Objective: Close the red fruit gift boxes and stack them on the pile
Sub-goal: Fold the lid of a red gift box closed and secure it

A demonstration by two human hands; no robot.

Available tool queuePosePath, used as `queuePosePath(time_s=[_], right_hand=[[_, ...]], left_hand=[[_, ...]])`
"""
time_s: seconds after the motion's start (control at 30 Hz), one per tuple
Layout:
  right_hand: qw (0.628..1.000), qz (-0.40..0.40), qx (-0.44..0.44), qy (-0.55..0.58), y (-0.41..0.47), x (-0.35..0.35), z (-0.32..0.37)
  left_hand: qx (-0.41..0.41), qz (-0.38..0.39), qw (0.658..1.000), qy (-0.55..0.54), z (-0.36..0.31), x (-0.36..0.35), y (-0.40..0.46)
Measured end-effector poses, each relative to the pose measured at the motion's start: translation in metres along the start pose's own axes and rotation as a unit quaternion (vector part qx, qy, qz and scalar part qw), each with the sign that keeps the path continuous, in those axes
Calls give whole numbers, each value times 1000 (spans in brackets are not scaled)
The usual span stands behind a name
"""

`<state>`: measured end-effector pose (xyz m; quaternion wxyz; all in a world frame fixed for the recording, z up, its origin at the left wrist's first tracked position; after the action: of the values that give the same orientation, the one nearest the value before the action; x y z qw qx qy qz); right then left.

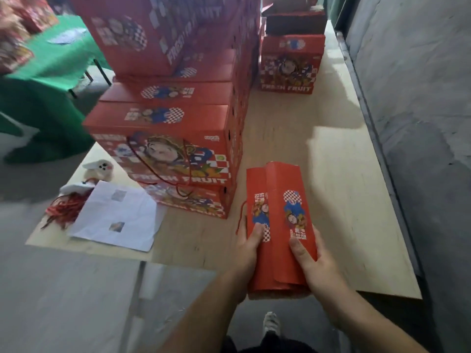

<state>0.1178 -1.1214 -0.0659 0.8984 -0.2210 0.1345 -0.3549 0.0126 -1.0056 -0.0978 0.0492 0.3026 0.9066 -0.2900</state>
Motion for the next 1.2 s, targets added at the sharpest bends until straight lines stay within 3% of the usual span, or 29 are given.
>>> queuePosePath(time_s=[0.2, 0.37, 0.5, 0.8, 1.1, 1.2], right_hand=[[999, -29, -5, 20, -63, -83, -32], [999, -35, 12, -25, -106, -158, -54], [998, 7, 16, -56, -117, -224, -62], [987, 139, 37, -69, -93, -382, -32], [978, 194, 44, -56, -1, -509, 11], [978, 190, 49, -73, 33, -546, 30]], left_hand=[[-48, 53, 994, 87, -38, 79, -61], [-24, 78, 995, 62, -43, 163, -116], [-20, 30, 999, 35, -53, 237, -139], [-108, -100, 988, 38, -122, 378, -148], [-164, -166, 971, 59, -225, 470, -79], [-161, -156, 972, 75, -256, 496, -44]])
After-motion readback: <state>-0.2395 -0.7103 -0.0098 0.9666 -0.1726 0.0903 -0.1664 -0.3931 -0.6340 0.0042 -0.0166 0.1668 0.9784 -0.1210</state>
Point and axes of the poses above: each hand's wrist, its own y-axis towards the middle knuckle, its own x-axis out of the back of the hand, z = x × y, the point moved 8 cm from there along y, towards the middle knuckle, and after that the axes turned 3 degrees about -x, right-handed, at the moved point
